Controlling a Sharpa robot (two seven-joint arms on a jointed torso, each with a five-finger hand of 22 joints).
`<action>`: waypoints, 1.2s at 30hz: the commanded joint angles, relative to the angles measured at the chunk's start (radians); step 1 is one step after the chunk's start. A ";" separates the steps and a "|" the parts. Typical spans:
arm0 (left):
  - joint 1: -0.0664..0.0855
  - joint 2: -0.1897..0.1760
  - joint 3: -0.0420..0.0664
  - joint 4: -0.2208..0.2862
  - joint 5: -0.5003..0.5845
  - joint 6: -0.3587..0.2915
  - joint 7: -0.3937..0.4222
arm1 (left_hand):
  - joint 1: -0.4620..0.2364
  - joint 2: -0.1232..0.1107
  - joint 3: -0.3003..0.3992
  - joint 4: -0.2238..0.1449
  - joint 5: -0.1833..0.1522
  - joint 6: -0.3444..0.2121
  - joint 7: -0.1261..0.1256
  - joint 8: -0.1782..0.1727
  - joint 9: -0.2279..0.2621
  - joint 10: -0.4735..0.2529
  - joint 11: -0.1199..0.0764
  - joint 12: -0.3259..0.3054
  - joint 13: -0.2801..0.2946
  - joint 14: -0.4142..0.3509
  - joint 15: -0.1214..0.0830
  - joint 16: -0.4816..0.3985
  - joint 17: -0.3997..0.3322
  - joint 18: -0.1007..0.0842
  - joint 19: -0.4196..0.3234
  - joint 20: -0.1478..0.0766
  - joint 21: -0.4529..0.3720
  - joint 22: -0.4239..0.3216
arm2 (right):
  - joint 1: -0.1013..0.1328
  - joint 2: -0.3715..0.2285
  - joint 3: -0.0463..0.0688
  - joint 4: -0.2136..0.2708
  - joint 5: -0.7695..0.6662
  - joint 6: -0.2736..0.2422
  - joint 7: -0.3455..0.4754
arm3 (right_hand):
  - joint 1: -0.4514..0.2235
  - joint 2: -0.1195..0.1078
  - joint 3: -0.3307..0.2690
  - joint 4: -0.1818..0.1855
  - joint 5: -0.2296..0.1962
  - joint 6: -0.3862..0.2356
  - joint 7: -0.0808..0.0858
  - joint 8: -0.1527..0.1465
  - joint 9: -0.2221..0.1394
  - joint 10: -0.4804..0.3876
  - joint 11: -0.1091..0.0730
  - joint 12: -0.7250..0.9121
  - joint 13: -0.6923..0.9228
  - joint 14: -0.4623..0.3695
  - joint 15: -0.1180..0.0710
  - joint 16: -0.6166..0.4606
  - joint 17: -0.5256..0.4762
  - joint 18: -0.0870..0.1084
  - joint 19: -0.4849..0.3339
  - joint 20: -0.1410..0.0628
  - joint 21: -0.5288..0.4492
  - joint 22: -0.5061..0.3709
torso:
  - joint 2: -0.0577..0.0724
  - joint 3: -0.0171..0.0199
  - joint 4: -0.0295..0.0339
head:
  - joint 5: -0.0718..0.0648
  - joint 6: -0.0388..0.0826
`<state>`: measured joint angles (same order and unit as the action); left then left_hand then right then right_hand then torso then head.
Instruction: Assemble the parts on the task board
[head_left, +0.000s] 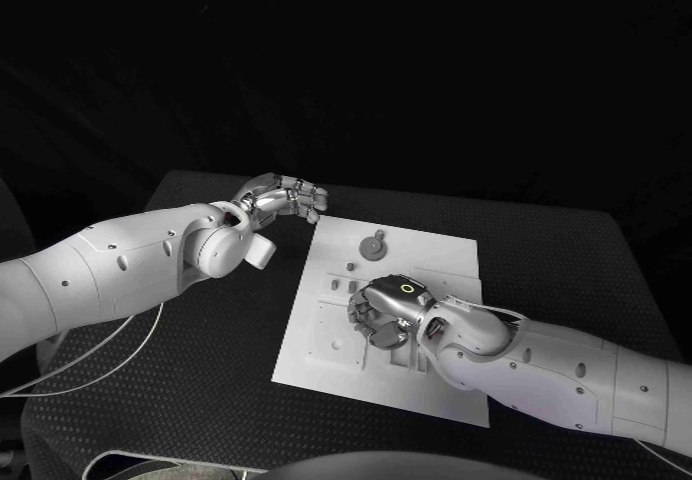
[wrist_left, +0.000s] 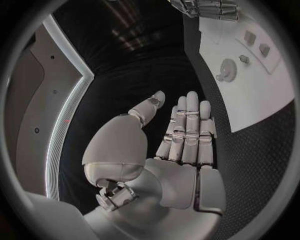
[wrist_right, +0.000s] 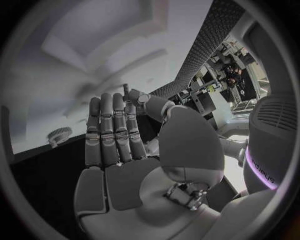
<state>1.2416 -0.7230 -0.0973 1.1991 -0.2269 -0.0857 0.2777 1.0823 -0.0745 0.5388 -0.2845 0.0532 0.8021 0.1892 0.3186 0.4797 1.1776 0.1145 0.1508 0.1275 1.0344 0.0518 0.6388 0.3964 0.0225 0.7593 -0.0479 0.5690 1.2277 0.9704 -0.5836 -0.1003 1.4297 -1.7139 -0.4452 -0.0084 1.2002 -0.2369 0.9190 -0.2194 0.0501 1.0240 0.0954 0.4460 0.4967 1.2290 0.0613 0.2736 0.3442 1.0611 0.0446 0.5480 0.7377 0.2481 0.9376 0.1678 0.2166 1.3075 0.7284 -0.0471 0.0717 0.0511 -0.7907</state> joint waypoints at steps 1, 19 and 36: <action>0.001 0.001 0.001 0.002 0.006 0.015 0.006 | -0.009 0.003 -0.004 0.000 -0.001 -0.007 0.001 0.002 -0.001 0.001 0.004 -0.005 -0.001 0.005 0.000 -0.003 0.001 0.013 0.007 0.001 -0.005 0.001 | -0.001 0.003 -0.001 -0.004 -0.013 0.025 0.002 | 0.003 0.011 -0.002 -0.004 -0.002 0.004 0.000 -0.006 0.002 0.006 -0.001 -0.004 0.001 0.006 0.001 -0.007 0.002 0.014 0.001 0.002 0.002 0.018 | 0.000 -0.0006 0.0003 | 0.000 -0.001; 0.001 0.000 0.001 0.006 0.006 0.017 0.004 | -0.008 0.003 -0.004 -0.001 -0.001 -0.007 0.001 0.002 -0.001 0.001 0.004 -0.006 -0.001 0.005 0.000 -0.005 0.004 0.013 0.007 0.001 -0.006 0.002 | -0.001 0.015 -0.009 -0.005 -0.039 0.079 -0.011 | 0.001 0.014 -0.005 -0.009 -0.002 0.003 0.001 -0.008 0.004 0.005 -0.001 -0.008 0.004 0.005 0.001 -0.010 0.004 0.014 -0.002 0.003 0.000 0.018 | 0.000 -0.0006 0.0003 | -0.001 -0.004; 0.002 0.002 0.001 0.006 0.006 0.021 0.004 | -0.007 0.003 -0.003 -0.001 -0.001 -0.007 0.001 0.002 -0.001 0.002 0.004 -0.006 -0.001 0.005 0.000 -0.006 0.005 0.013 0.007 0.001 -0.006 0.002 | -0.001 0.021 -0.011 -0.017 -0.072 0.095 -0.053 | -0.005 0.016 -0.007 -0.010 -0.001 0.001 0.002 -0.011 0.006 0.002 0.001 -0.013 0.007 0.004 0.003 -0.016 0.006 0.013 -0.005 0.005 -0.002 0.017 | 0.000 0.0000 0.0005 | -0.003 -0.003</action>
<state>1.2418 -0.7224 -0.0973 1.2027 -0.2269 -0.0810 0.2755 1.0823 -0.0745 0.5388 -0.2845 0.0532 0.8021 0.1892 0.3186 0.4799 1.1776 0.1145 0.1508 0.1276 1.0343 0.0518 0.6388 0.4003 0.0225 0.7593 -0.0479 0.5690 1.2283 0.9747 -0.5632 -0.1067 1.4199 -1.7629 -0.3930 -0.0324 1.2004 -0.2286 0.9135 -0.2249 0.0501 1.0237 0.0956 0.4404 0.5023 1.2297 0.0608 0.2653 0.3512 1.0612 0.0446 0.5358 0.7431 0.2481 0.9359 0.1697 0.2207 1.3103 0.7286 -0.0471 0.0719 0.0490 -0.7941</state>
